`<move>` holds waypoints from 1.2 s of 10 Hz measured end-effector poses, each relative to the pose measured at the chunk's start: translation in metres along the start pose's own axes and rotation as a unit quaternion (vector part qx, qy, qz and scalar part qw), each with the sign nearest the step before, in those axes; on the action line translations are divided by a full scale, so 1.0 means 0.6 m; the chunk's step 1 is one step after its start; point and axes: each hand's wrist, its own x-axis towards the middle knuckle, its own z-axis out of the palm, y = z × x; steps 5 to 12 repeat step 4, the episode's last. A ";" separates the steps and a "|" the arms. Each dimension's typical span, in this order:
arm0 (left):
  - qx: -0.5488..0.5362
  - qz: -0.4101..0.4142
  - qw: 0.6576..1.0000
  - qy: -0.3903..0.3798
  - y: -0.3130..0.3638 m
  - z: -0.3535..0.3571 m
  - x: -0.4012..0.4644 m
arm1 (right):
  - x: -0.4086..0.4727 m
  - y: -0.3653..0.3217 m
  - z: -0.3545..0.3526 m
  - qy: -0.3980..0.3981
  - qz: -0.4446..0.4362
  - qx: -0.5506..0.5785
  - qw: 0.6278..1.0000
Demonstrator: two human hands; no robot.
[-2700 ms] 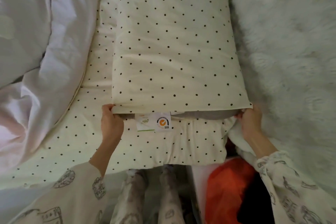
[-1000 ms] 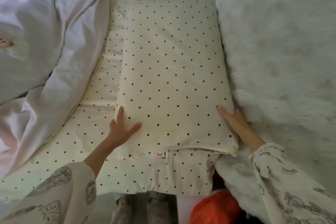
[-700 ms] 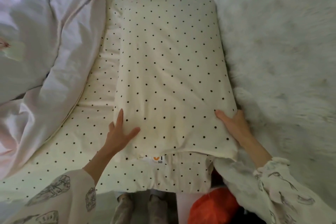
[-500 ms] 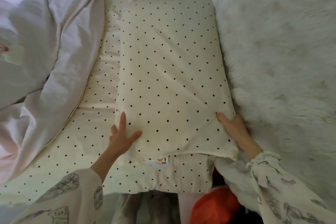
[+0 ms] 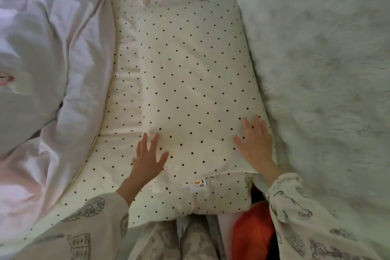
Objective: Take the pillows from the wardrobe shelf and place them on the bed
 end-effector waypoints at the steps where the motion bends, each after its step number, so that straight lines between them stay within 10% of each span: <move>1: 0.070 0.044 0.997 0.010 0.026 -0.015 0.030 | 0.020 -0.041 0.002 -0.024 -0.043 -0.061 0.997; 4: 0.155 0.050 0.981 -0.107 0.094 -0.022 0.097 | 0.040 -0.092 -0.005 -0.130 -0.020 -0.003 0.991; 12: 0.155 0.050 0.981 -0.107 0.094 -0.022 0.097 | 0.040 -0.092 -0.005 -0.130 -0.020 -0.003 0.991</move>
